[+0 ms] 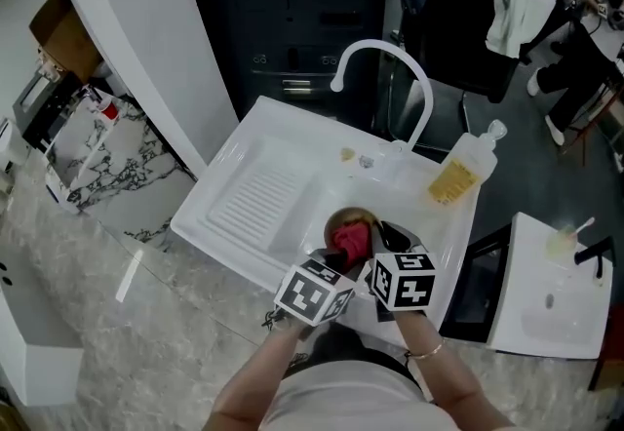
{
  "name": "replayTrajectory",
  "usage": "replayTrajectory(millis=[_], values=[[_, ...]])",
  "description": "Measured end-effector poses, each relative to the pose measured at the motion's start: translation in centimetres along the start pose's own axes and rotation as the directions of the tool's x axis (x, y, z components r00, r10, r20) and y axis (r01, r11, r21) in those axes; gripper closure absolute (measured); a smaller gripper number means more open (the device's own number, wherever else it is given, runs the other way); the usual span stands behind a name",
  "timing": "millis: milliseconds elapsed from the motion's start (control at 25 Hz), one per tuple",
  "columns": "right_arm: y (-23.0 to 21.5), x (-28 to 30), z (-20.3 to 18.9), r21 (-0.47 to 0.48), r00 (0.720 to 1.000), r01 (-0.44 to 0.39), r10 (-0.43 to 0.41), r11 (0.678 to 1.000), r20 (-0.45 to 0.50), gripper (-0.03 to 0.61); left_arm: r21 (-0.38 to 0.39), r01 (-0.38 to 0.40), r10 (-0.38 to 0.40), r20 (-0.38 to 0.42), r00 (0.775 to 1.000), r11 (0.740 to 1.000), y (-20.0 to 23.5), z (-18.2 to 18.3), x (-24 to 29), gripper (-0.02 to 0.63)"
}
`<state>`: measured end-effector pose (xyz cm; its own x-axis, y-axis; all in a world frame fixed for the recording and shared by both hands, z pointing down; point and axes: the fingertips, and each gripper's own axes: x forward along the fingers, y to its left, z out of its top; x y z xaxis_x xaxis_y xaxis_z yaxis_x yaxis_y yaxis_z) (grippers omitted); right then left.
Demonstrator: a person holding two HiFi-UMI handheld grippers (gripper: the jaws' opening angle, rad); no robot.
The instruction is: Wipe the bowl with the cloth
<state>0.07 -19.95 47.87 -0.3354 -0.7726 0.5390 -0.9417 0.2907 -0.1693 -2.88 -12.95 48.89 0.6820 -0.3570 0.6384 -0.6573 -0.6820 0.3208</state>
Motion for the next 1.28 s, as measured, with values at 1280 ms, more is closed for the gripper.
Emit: replayTrajectory(millis=[1280], values=[[-4.9, -0.5, -3.8, 0.100, 0.993, 0.090, -0.082, 0.991, -0.082, 0.560, -0.117, -0.268, 0.286, 0.175, 0.942, 0.956, 7.7, 1.4, -7.8, 0.571]])
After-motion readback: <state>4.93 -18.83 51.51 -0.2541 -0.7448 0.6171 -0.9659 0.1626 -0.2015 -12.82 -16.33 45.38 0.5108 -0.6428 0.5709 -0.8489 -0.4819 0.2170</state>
